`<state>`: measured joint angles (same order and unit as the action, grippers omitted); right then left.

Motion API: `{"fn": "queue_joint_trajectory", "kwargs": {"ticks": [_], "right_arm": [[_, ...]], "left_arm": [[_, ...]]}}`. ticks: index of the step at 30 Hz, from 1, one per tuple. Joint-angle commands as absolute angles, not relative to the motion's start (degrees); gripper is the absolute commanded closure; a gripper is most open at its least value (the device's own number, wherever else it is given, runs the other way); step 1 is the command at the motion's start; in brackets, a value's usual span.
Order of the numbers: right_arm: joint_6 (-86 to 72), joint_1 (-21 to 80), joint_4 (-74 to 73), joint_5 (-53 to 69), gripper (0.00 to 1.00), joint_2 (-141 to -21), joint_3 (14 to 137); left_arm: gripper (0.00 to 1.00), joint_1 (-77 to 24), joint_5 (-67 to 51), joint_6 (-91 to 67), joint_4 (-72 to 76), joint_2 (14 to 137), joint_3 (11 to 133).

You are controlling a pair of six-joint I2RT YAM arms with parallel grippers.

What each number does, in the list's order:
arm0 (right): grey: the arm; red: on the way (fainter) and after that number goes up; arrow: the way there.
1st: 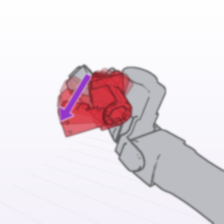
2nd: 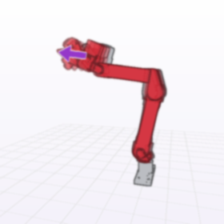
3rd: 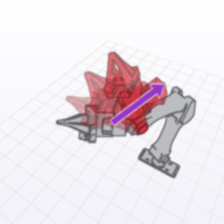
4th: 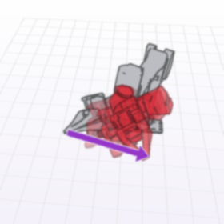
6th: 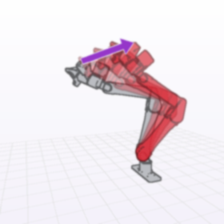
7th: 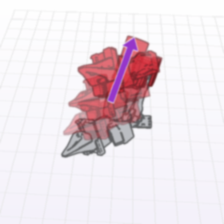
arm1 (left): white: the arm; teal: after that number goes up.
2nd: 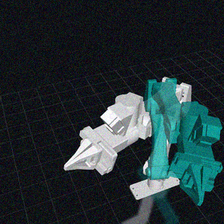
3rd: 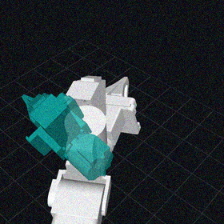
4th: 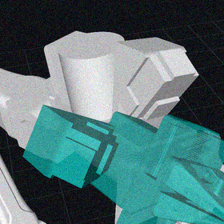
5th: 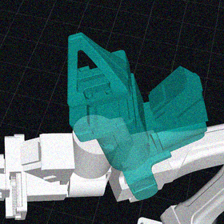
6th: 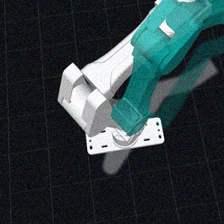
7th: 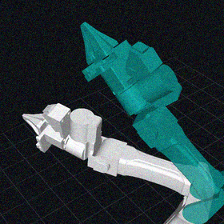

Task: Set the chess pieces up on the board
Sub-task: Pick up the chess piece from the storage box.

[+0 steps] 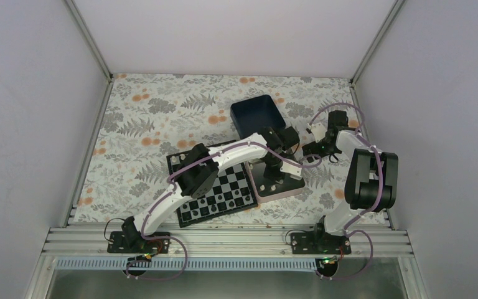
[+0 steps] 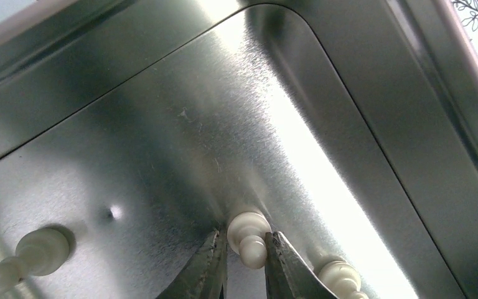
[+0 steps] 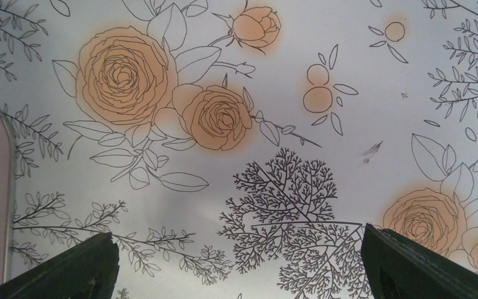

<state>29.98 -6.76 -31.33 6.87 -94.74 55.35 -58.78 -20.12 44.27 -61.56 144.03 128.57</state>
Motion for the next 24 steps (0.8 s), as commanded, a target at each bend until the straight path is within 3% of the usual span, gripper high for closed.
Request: {"fn": "queue_joint_trajectory", "kwargs": {"ticks": [1,9,14,18,24], "right_arm": [[29.9,-6.5,-31.3,6.9,0.00,-94.9,55.0],[30.0,-6.5,-31.2,6.3,0.00,-94.9,55.1],[29.7,-6.5,-31.4,6.2,0.00,-94.9,55.4],[29.5,-6.5,-31.8,6.4,0.00,-94.9,55.9],[29.3,-6.5,-32.1,6.6,0.00,-95.0,55.7]], "left_arm": [[0.84,-59.0,-19.0,44.6,-61.2,140.5,129.6],[0.84,-55.1,-13.1,44.1,-61.0,127.0,124.1],[0.84,-50.7,-10.9,43.5,-58.5,115.3,114.0],[0.68,-49.9,-9.3,43.6,-54.4,108.9,105.6],[0.59,-52.2,-8.3,43.2,-53.4,114.9,108.4]]}}
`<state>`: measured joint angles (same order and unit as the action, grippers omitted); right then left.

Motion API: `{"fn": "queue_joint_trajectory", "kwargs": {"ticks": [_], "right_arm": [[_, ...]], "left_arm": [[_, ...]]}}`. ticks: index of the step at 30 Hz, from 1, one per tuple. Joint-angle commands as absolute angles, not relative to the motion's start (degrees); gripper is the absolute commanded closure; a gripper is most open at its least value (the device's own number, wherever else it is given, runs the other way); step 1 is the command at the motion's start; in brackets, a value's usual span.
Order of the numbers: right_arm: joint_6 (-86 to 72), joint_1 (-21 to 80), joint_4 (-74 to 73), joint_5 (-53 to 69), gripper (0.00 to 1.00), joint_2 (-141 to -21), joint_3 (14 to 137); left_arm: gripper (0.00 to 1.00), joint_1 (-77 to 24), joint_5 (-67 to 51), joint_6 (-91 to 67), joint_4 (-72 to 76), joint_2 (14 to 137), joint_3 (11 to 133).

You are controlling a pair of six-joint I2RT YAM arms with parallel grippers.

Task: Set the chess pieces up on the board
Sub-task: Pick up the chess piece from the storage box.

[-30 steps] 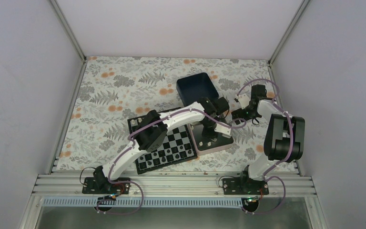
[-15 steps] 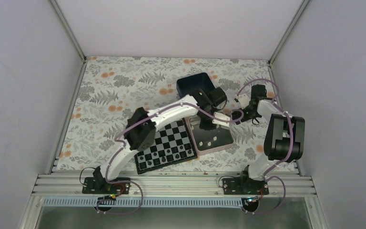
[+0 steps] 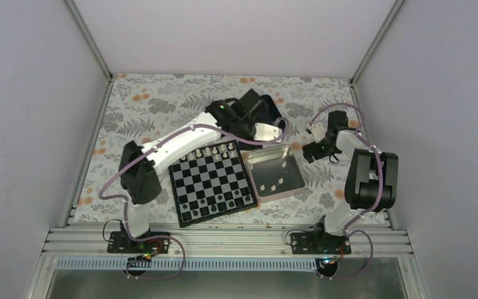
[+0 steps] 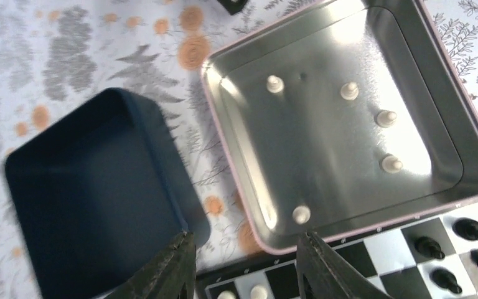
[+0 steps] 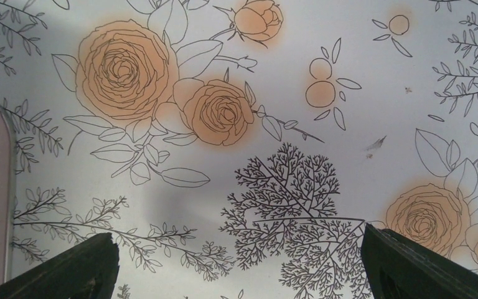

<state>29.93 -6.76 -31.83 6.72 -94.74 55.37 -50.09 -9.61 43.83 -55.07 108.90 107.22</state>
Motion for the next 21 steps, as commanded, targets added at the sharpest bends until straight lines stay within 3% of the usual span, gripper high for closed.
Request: {"fn": "queue_joint_trajectory", "kwargs": {"ticks": [1,12,17,21], "right_arm": [[29.3,-6.5,-32.1,6.6,0.00,-95.0,55.6],[29.8,-6.5,-31.9,6.6,0.00,-96.7,55.3],[29.8,-6.5,-32.0,6.6,0.00,-96.8,55.4],[29.8,-6.5,-32.0,6.5,0.00,-96.9,55.4]], "left_arm": [[0.59,-52.7,-8.1,43.1,-53.2,116.6,109.7],[0.45,-54.8,-12.8,42.2,-55.1,134.1,128.8],[0.40,-55.3,-15.2,42.5,-58.9,142.2,140.3],[0.40,-55.6,-15.8,43.4,-59.5,145.6,142.4]]}}
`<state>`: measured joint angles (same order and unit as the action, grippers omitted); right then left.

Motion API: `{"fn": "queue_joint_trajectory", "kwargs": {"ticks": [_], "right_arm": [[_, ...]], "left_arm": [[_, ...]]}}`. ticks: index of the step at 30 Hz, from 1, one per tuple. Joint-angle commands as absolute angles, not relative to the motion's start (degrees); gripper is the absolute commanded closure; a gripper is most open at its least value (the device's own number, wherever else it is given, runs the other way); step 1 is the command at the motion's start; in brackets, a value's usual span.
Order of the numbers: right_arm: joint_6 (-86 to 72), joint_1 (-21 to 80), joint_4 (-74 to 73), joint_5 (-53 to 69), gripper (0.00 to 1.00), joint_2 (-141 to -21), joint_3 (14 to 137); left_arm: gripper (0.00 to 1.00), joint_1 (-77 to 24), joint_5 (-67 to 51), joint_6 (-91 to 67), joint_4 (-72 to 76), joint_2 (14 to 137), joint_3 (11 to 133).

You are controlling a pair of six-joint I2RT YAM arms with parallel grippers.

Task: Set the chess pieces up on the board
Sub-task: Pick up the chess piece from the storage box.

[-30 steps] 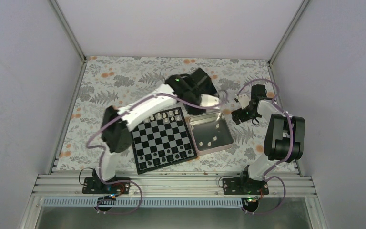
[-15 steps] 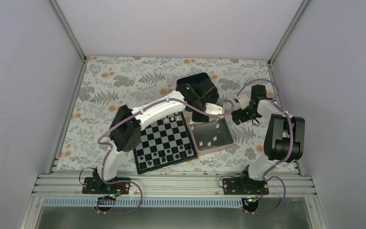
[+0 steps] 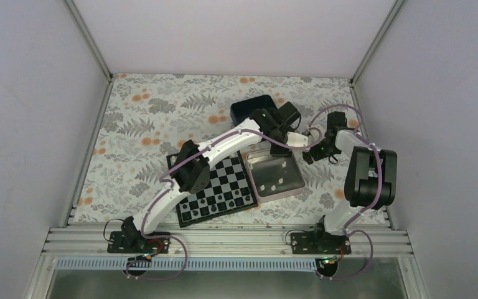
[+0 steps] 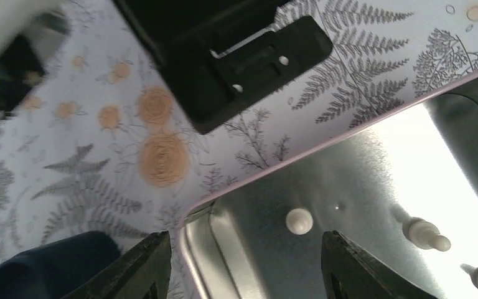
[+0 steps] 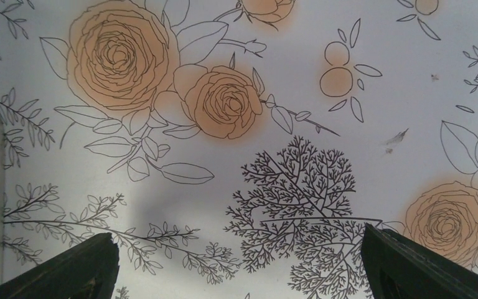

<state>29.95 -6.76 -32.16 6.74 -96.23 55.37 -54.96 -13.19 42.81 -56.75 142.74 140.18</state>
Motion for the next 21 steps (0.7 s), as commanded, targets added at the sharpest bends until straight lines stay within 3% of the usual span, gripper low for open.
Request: {"fn": "queue_joint_trajectory", "kwargs": {"ticks": [1,14,21], "right_arm": [[29.8,-6.5,-32.0,6.5,0.00,-96.9,55.5],[29.8,-6.5,-32.0,6.4,0.00,-96.9,55.3],[29.8,-6.4,-32.1,6.2,0.00,-97.0,55.3]], "left_arm": [[0.40,-55.6,-16.2,43.5,-59.2,145.8,142.0],[0.44,-55.6,-16.5,43.6,-55.8,146.2,136.7],[0.55,-55.6,-16.4,43.4,-55.2,148.0,137.0]]}}
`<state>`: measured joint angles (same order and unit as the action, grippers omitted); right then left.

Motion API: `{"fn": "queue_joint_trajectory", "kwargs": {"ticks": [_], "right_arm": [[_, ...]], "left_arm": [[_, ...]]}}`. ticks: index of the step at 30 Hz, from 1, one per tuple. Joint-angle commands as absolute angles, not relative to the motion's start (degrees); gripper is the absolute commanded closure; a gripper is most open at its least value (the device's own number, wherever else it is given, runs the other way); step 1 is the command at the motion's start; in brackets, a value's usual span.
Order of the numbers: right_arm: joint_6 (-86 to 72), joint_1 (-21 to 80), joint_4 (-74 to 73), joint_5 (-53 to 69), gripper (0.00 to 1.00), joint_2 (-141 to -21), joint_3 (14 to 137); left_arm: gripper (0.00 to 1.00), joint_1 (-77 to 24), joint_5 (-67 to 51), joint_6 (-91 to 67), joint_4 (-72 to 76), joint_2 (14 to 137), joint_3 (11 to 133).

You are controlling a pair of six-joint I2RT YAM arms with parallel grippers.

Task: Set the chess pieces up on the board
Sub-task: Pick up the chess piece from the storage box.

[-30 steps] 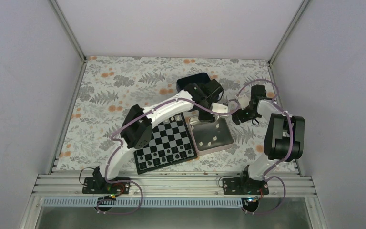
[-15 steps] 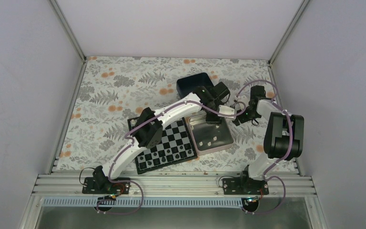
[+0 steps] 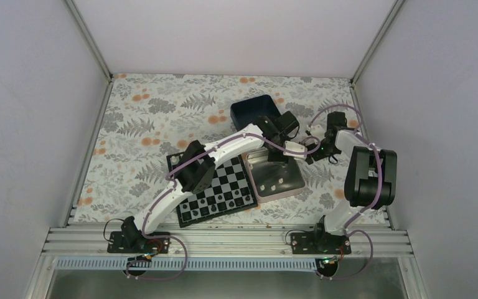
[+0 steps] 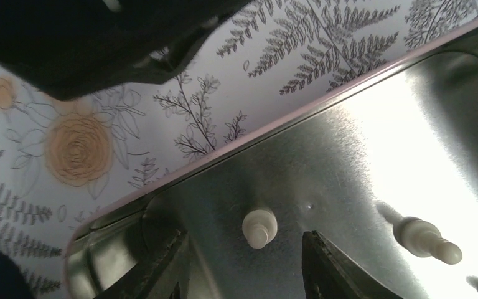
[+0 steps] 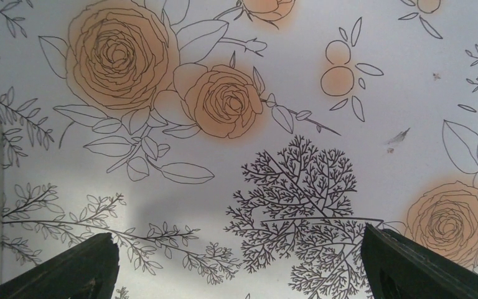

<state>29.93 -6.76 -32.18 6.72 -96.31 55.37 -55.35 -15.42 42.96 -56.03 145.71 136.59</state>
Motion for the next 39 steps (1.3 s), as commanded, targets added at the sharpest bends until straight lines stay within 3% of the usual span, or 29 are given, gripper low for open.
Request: {"fn": "queue_joint_trajectory", "kwargs": {"ticks": [1,8,11,21,30,39], "right_arm": [[29.8,-6.5,-32.1,6.3,0.00,-97.0,55.3],[29.8,-6.5,-32.1,6.3,0.00,-96.6,55.2],[29.8,-6.5,-32.0,6.3,0.00,-96.7,55.1],[29.9,-6.5,-32.0,6.3,0.00,-96.4,55.0],[29.9,-6.4,-31.9,6.3,0.00,-96.1,55.0],[29.9,-6.4,-32.0,6.3,0.00,-96.2,55.1]], "left_arm": [[0.56,-55.6,-16.4,43.4,-55.2,148.2,136.8],[0.56,-55.6,-17.2,42.9,-54.3,148.6,137.0],[0.67,-55.6,-17.5,42.8,-54.1,148.8,137.1],[0.73,-55.7,-17.5,43.5,-54.9,149.6,137.5],[0.89,-55.8,-17.1,44.2,-56.0,149.6,138.8],[0.90,-55.4,-13.8,44.3,-58.8,141.1,137.1]]}}
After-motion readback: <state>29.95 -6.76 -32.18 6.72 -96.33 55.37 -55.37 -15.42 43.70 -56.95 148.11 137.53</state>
